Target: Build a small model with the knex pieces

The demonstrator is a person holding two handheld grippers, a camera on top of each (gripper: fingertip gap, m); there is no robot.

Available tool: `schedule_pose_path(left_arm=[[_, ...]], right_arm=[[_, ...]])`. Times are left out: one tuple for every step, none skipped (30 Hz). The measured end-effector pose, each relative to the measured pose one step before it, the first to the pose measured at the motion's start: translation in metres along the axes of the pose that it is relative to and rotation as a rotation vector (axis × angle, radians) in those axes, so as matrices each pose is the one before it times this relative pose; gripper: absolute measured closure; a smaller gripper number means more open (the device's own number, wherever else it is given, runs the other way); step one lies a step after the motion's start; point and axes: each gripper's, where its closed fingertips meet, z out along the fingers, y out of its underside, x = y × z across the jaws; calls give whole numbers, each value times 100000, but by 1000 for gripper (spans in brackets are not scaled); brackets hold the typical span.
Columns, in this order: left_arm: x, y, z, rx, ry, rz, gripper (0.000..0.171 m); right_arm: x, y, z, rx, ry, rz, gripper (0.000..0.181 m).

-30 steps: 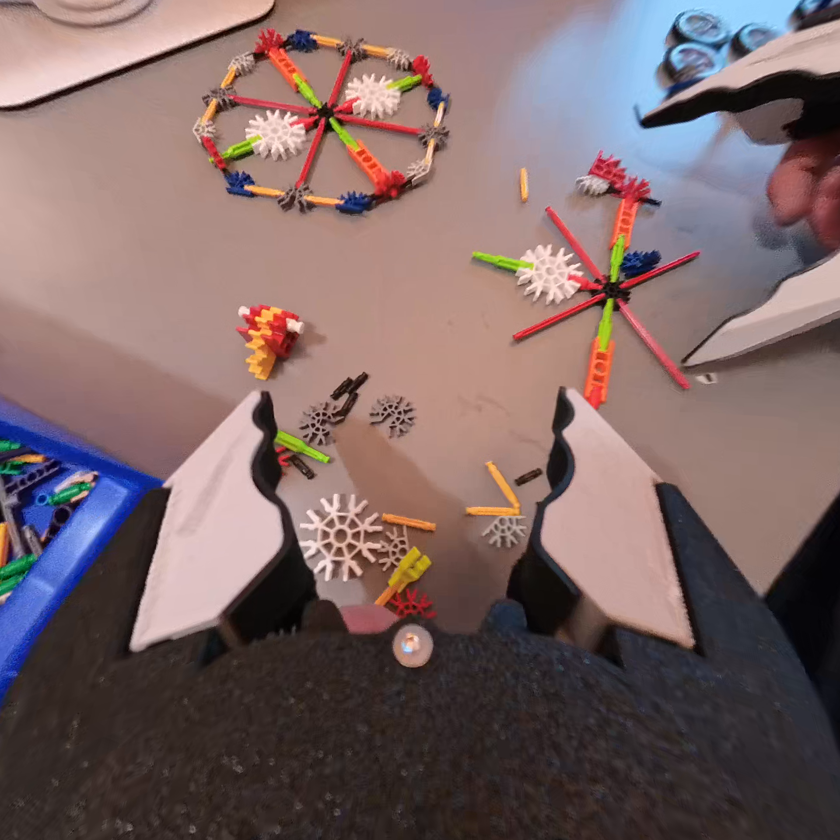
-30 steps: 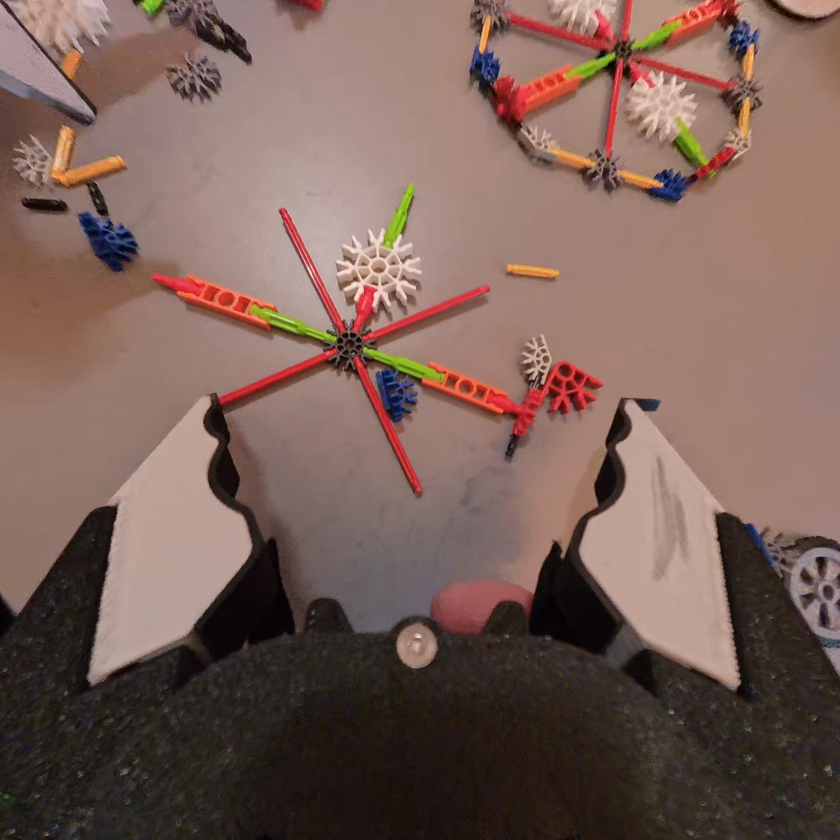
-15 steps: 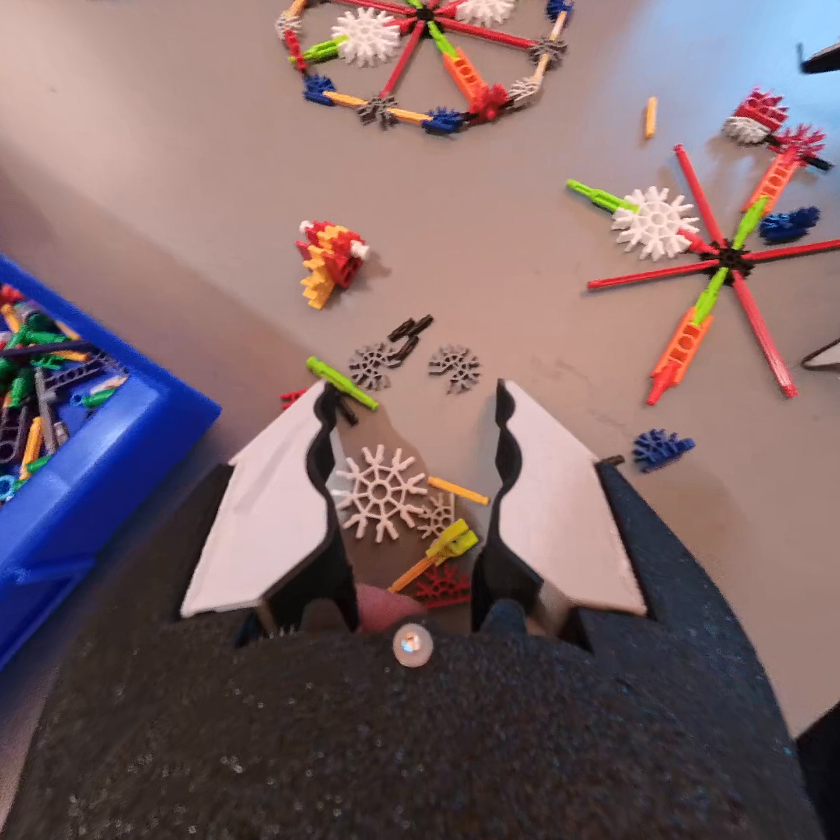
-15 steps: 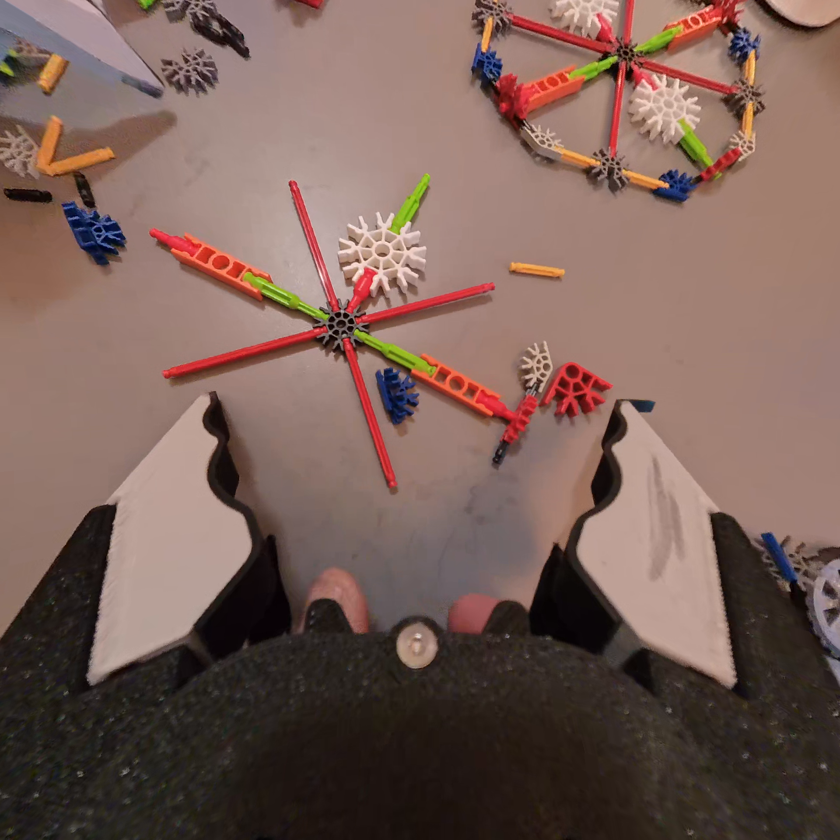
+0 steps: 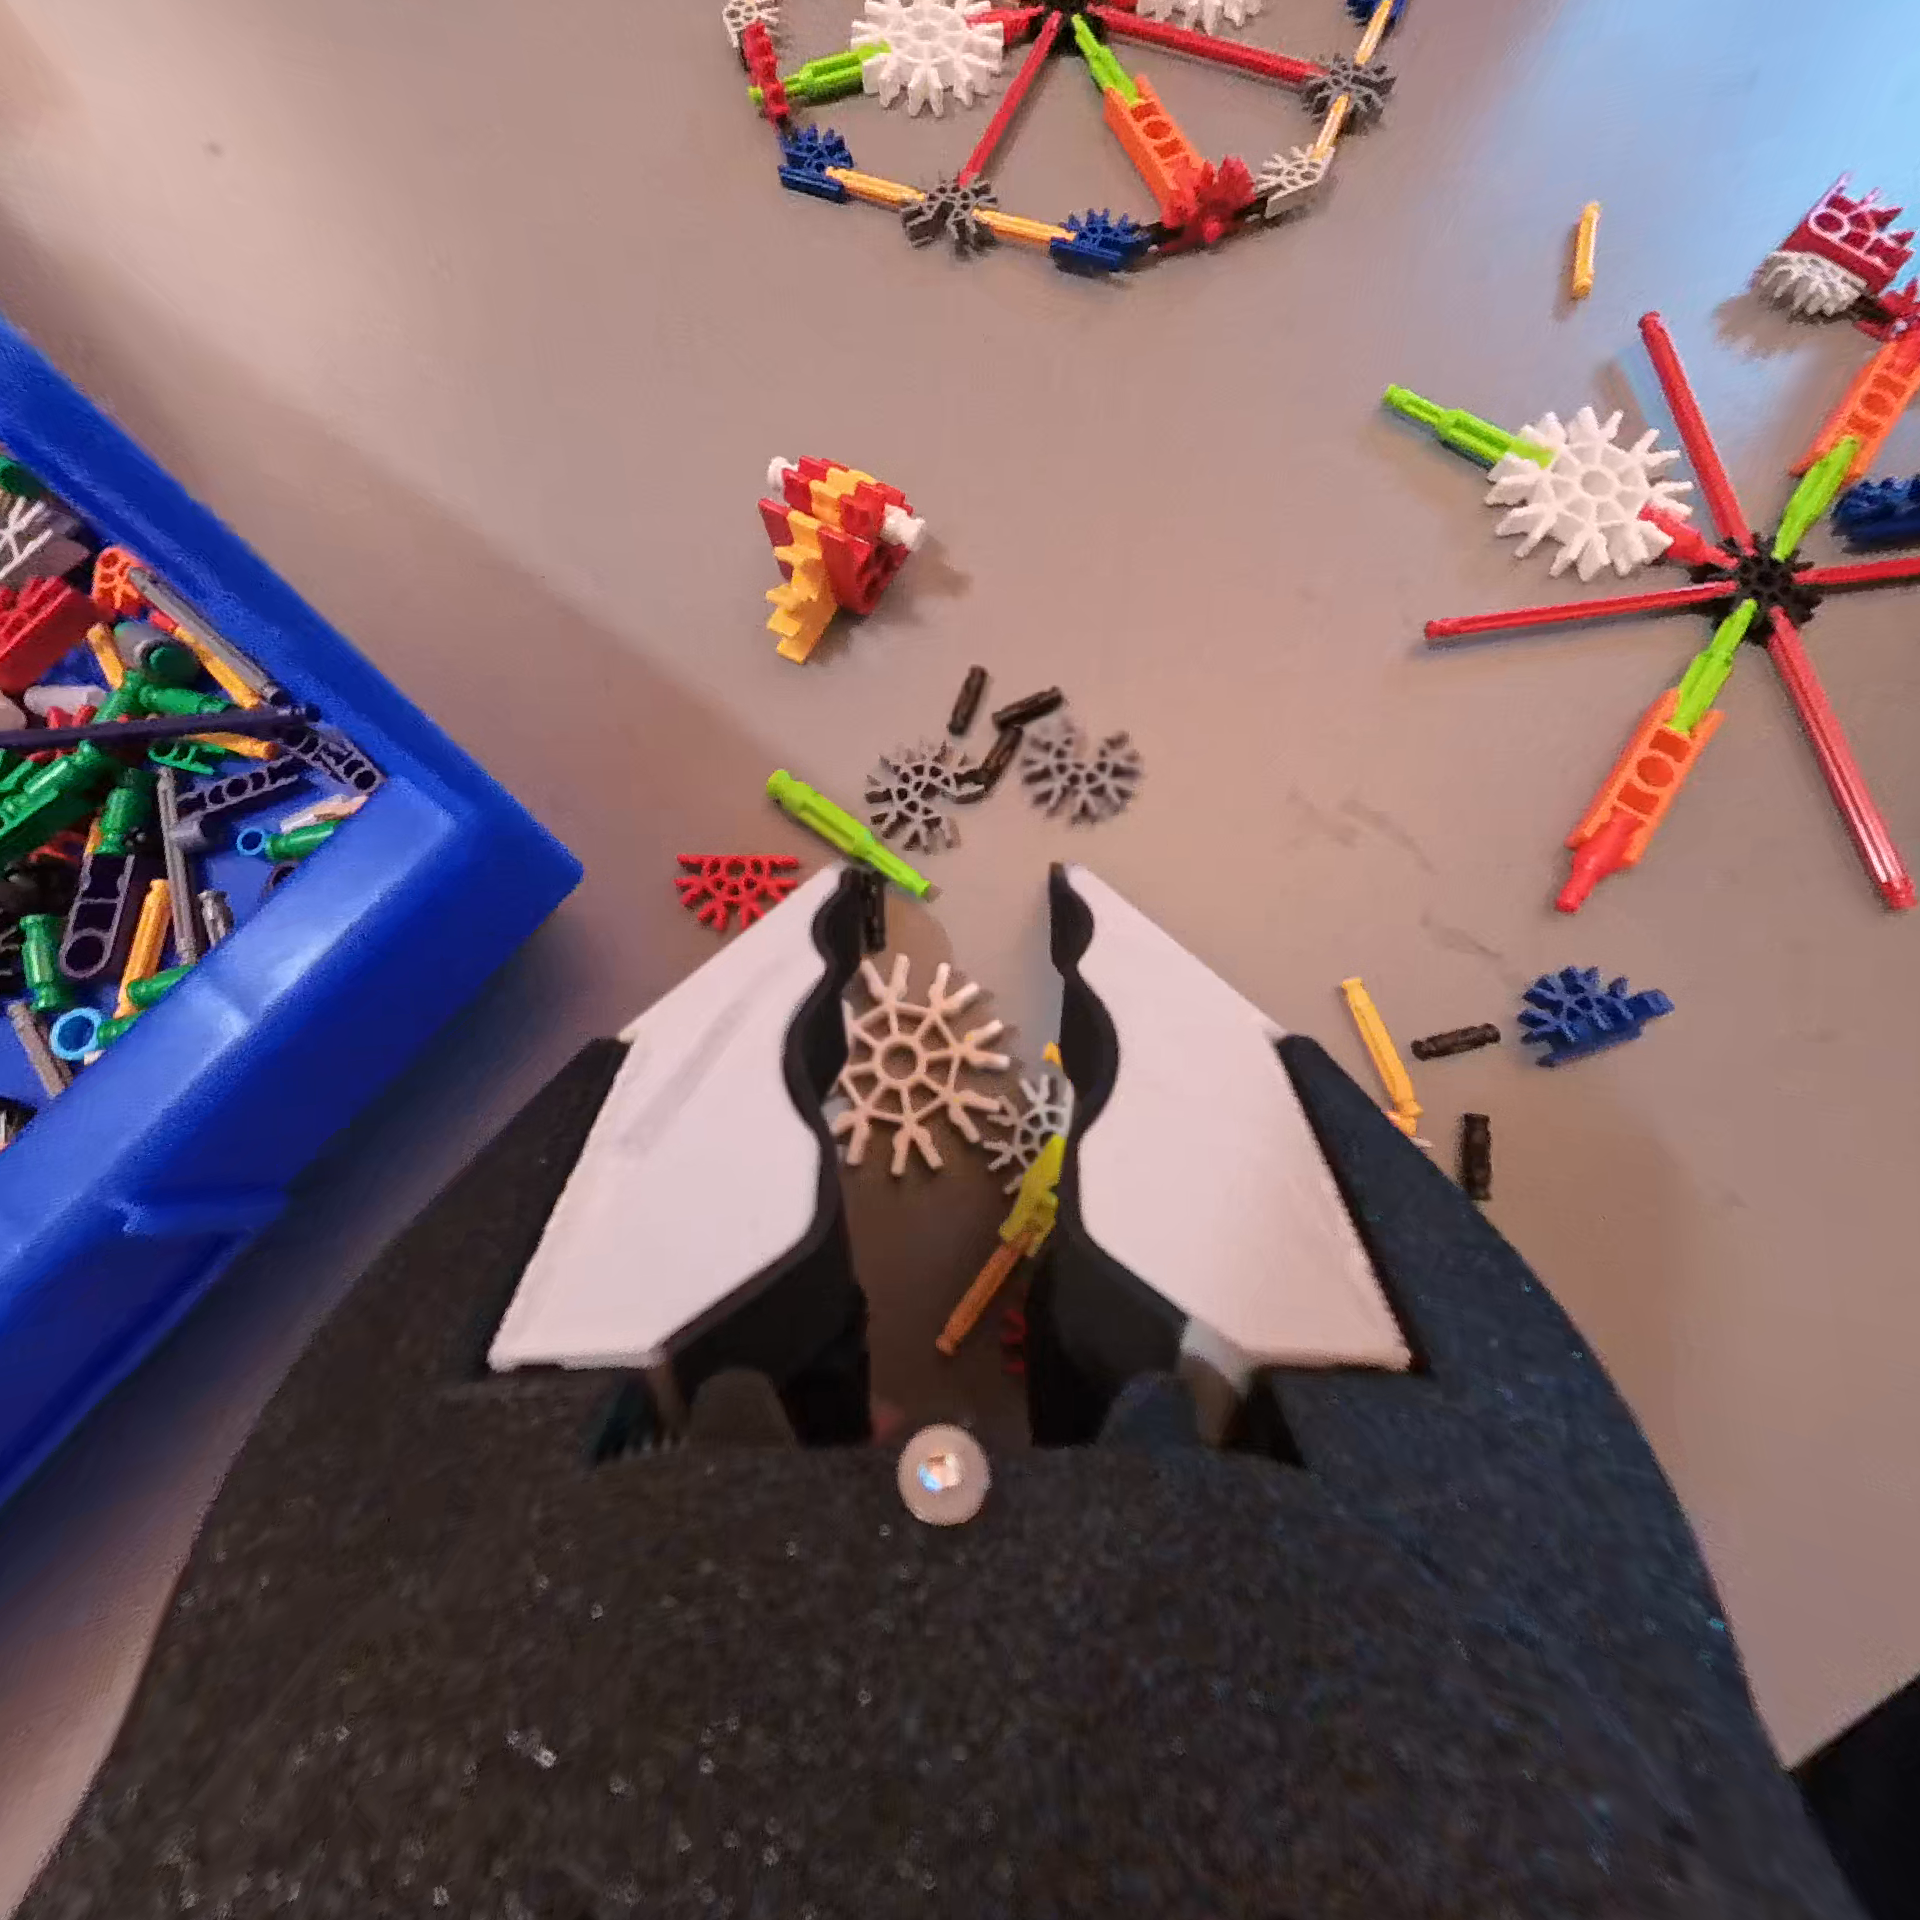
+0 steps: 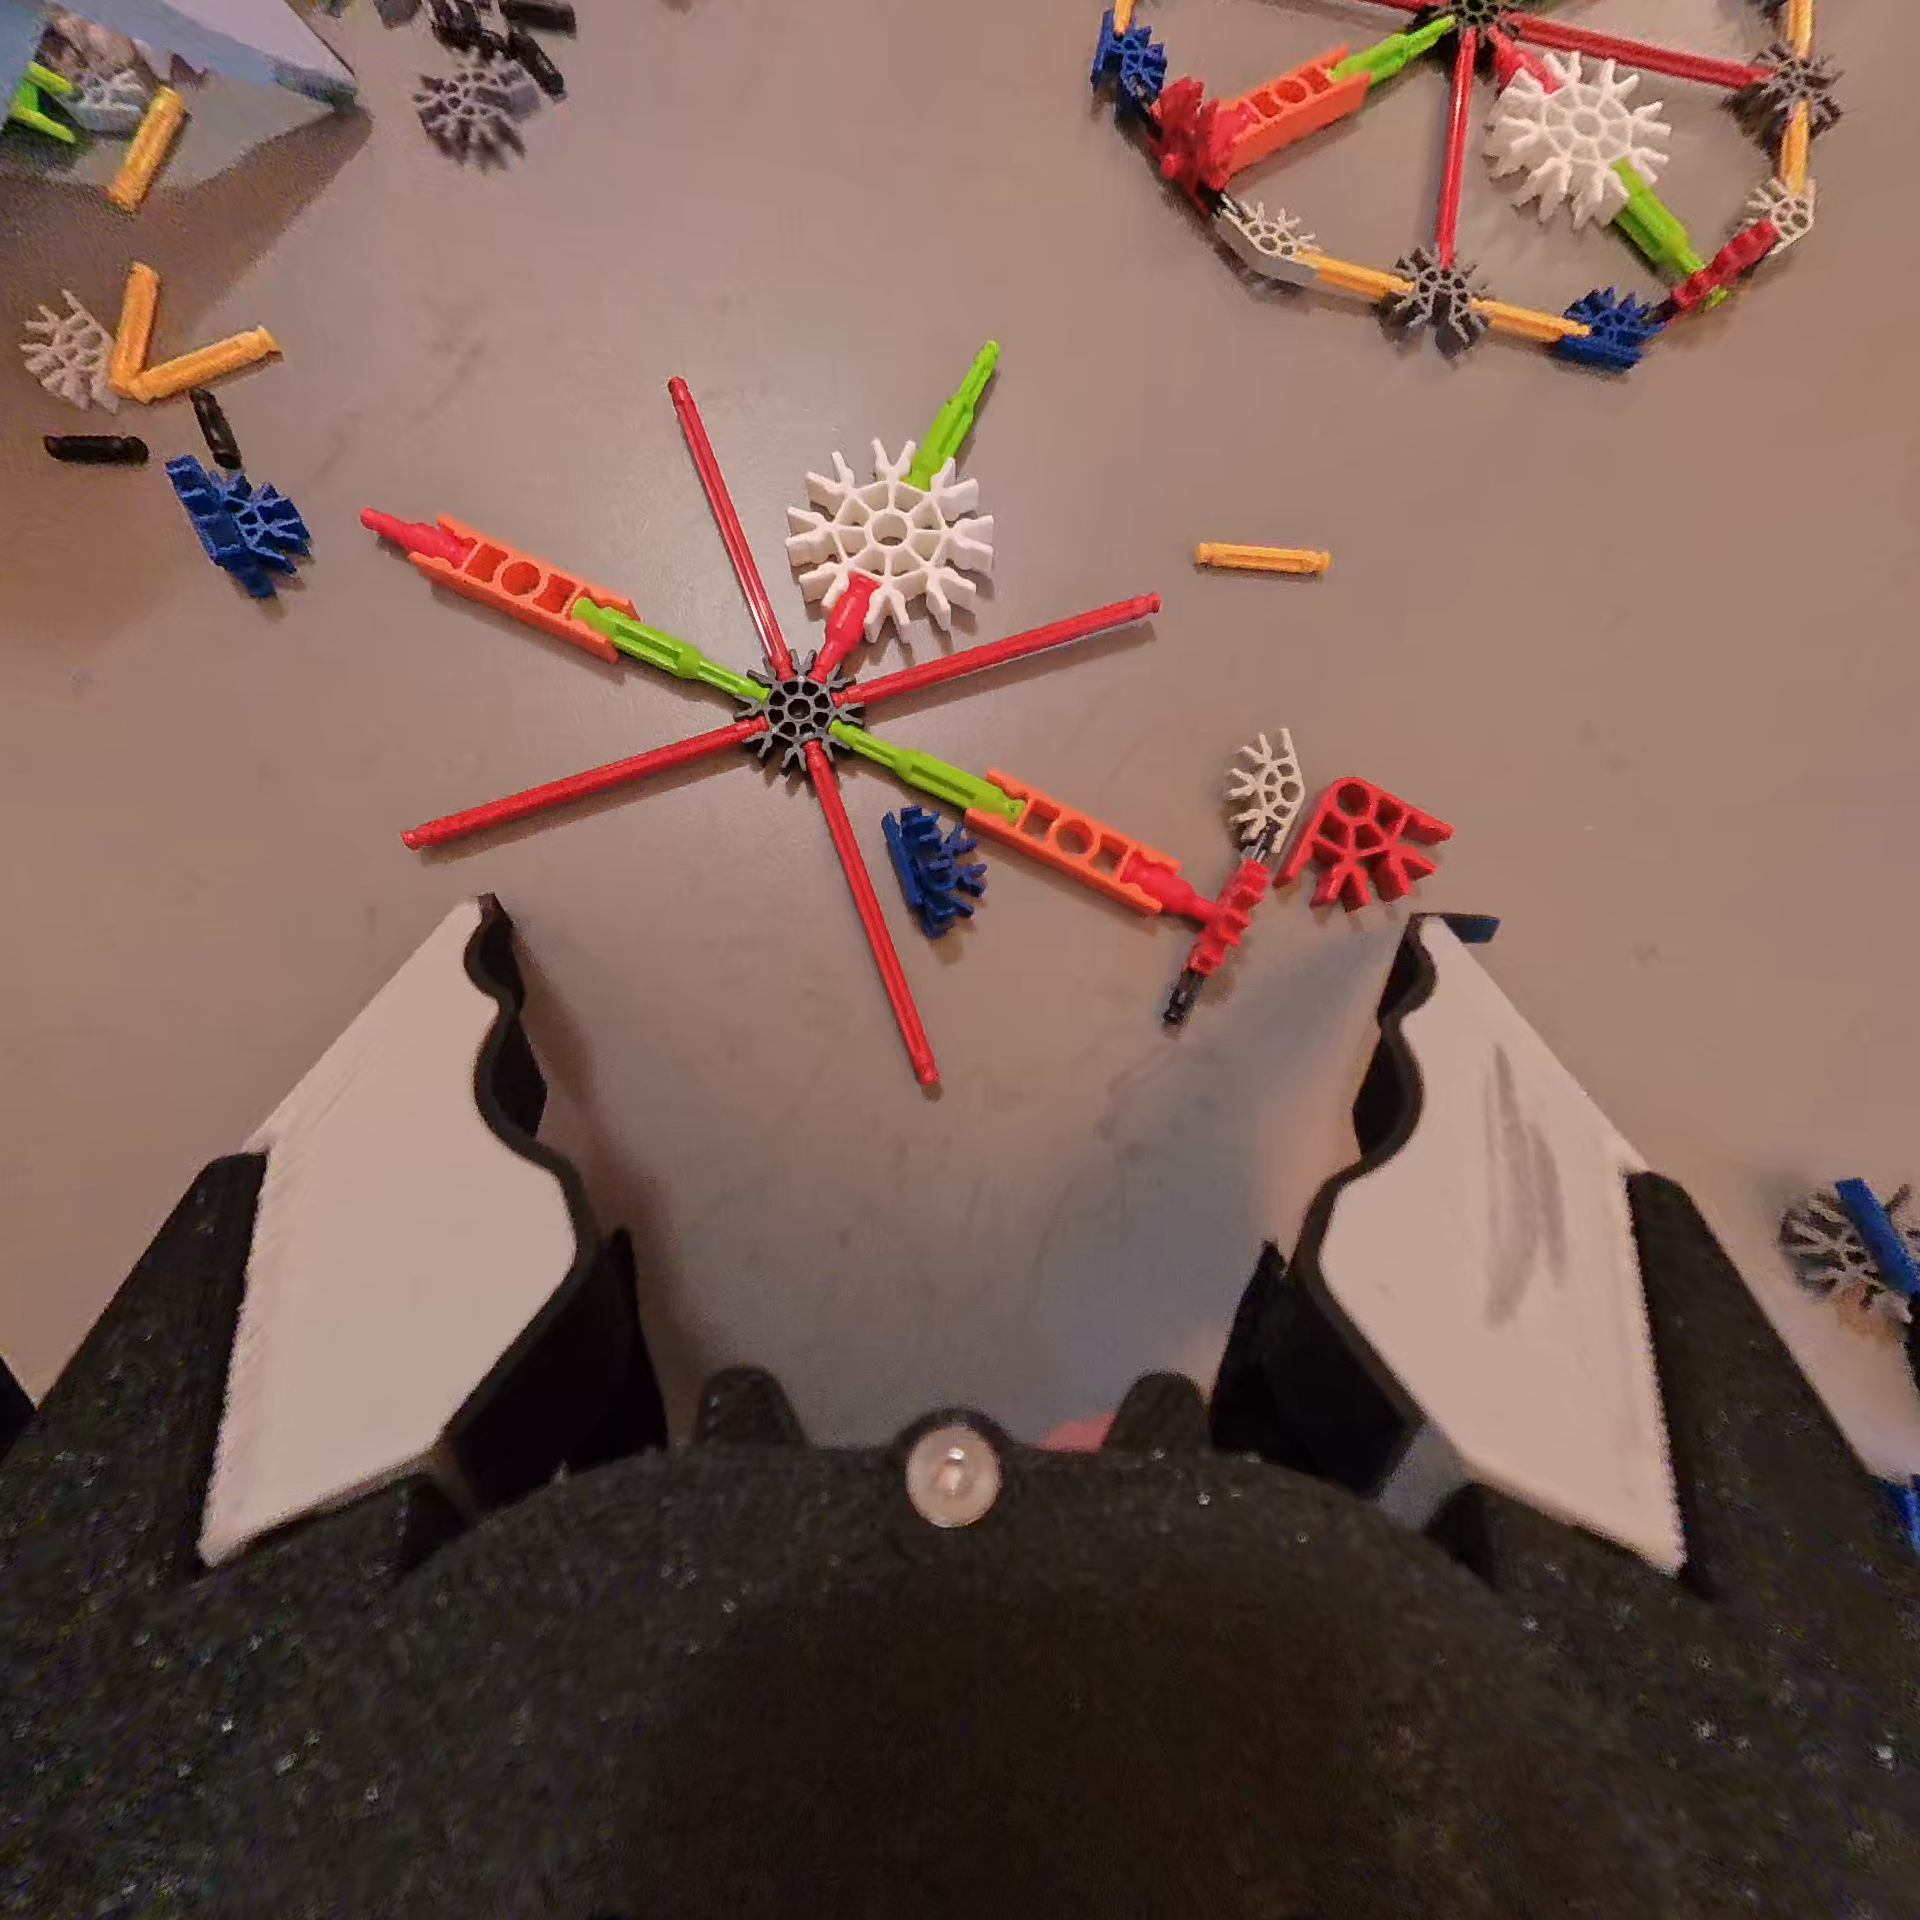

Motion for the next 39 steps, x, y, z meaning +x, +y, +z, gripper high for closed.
schedule_pose_path(left_arm=[[-82,-54,-9,494,495,-1412,139],[67,-3,27,-149,1339,-899,138],[101,-56,9,-143,1329,-449,135],[-3,-13,43,16,127,555,135],[176,30,32,-294,287,2043,133],[-1,42,31,-367,-974,1154,132],[-206,11,20,-63,-2089,-110,132],[-165,-7,-4,417,-1885,543,133],[-40,22,-25,-10,-650,-273,132],[-138,35,-6,-109,-281,-1386,129],[-163,-3,-9,90,317,-1607,130],[-198,-52,-1,200,261,-1762,135],[-123,-68,39,16,409,-1463,137],[93,-55,37,-316,1240,-508,134],[91,-58,61,-531,777,20,133],[4,-38,62,-445,186,315,133],[16,-24,17,-527,552,-469,133],[-159,-20,-3,-455,7,-1316,135],[-182,-34,18,-351,-391,-925,139],[-108,-36,50,-415,-349,196,141],[-70,-94,69,-130,-37,-649,141],[-74,-118,112,269,-263,-125,140],[-98,-77,88,281,-519,493,138],[-145,-77,90,71,-1152,515,138],[-69,-93,150,320,-1080,970,136],[-86,-86,138,347,-1127,1358,135],[-98,-49,108,-183,-1127,967,134],[-35,-66,81,-168,-392,-43,133],[-57,-63,62,258,-179,-186,133],[-124,-39,21,282,-369,-589,132],[-101,15,-35,-102,-2,-851,130],[-11,8,-48,137,394,-157,129],[-78,9,-26,397,2,-51,129],[-269,10,-40,558,-1031,-735,133],[47,29,-97,622,485,497,137],[421,10,-119,402,2221,1611,136],[723,85,-59,89,3849,2082,125],[919,139,-9,-834,4974,2443,108],[620,3,-49,-640,3415,1447,96]], right_arm=[[-34,28,50,-298,-430,414,25],[-29,66,55,-463,-679,663,25],[-22,78,66,-610,-834,750,24],[-29,62,58,-524,-773,547,24],[-16,10,33,-258,-416,93,24],[0,-11,28,-71,-253,-166,24],[4,-5,22,-70,-188,-15,24],[30,-20,-9,5,249,-1,24],[94,-77,-26,451,1101,-59,24],[56,-76,-51,599,959,-454,24],[94,-53,-53,312,727,-313,25],[90,6,-19,45,464,189,25],[28,27,-4,-61,-91,192,25],[-1,49,49,-566,-668,277,25],[17,53,97,-990,-1078,553,25],[126,-10,79,-457,-89,736,25],[204,-82,12,154,1109,402,25],[289,-117,-21,565,1971,433,25],[155,-42,-4,310,1012,488,25],[11,26,-5,-61,90,496,25],[-30,65,22,-447,-171,768,25],[-36,61,43,-506,-362,744,25],[-61,35,38,-285,-646,189,25],[-14,17,16,-72,-341,-56,25],[29,-12,-7,84,54,-220,25],[30,-13,-21,105,199,-177,25],[65,-49,-32,367,770,-205,25],[304,-113,-63,745,2220,267,25],[495,-136,-62,705,3086,818,25],[180,65,6,-423,747,1174,25],[-36,256,10,-1375,-1216,1675,25],[3,189,5,-1024,-1519,668,25],[21,56,12,-342,-968,-280,25],[42,-3,16,43,-324,-422,25],[73,-4,-2,-94,-237,-254,25],[34,-32,29,9,-382,-450,25],[13,7,13,173,-362,-148,25],[3,14,-30,352,163,89,25],[-1,10,-16,145,180,76,25]])
